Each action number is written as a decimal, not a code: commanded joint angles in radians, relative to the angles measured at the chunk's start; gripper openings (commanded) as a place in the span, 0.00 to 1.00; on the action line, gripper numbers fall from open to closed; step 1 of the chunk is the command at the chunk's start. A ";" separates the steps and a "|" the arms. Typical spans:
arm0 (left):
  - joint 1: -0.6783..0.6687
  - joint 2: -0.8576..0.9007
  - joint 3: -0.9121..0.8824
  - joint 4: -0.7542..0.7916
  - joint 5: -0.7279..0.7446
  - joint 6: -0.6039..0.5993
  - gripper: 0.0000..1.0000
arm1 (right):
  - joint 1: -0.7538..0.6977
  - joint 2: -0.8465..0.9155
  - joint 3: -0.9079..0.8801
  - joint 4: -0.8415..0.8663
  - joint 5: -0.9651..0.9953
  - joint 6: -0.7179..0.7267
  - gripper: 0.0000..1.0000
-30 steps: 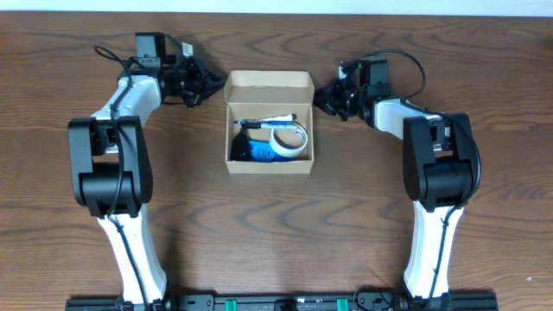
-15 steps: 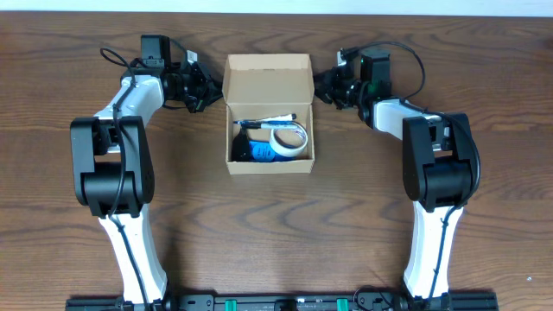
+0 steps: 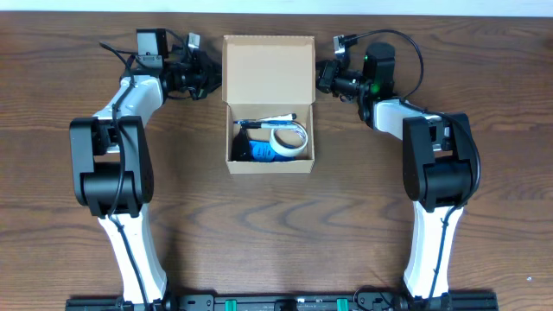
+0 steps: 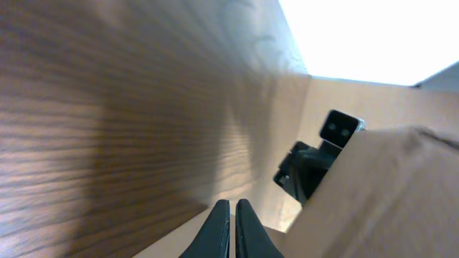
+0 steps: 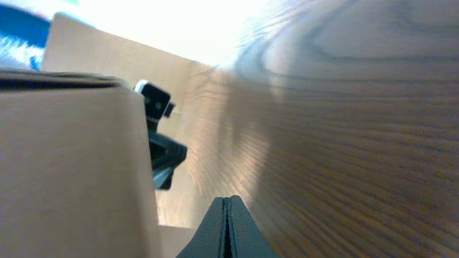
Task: Pack container
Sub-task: 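Push the lid flap over the box with both grippers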
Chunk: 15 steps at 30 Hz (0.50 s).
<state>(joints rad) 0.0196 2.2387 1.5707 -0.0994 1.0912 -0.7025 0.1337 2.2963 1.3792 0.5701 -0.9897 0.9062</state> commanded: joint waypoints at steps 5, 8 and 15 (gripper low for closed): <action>0.018 -0.028 0.018 0.032 0.112 0.075 0.06 | 0.000 0.009 0.021 0.019 -0.108 -0.002 0.01; 0.022 -0.082 0.018 0.027 0.111 0.136 0.06 | -0.006 0.000 0.050 0.022 -0.148 -0.002 0.02; 0.022 -0.177 0.018 0.018 0.111 0.206 0.06 | -0.009 -0.015 0.145 0.021 -0.201 -0.005 0.02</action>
<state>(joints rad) 0.0376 2.1094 1.5707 -0.0807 1.1790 -0.5480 0.1310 2.2963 1.4803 0.5892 -1.1423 0.9062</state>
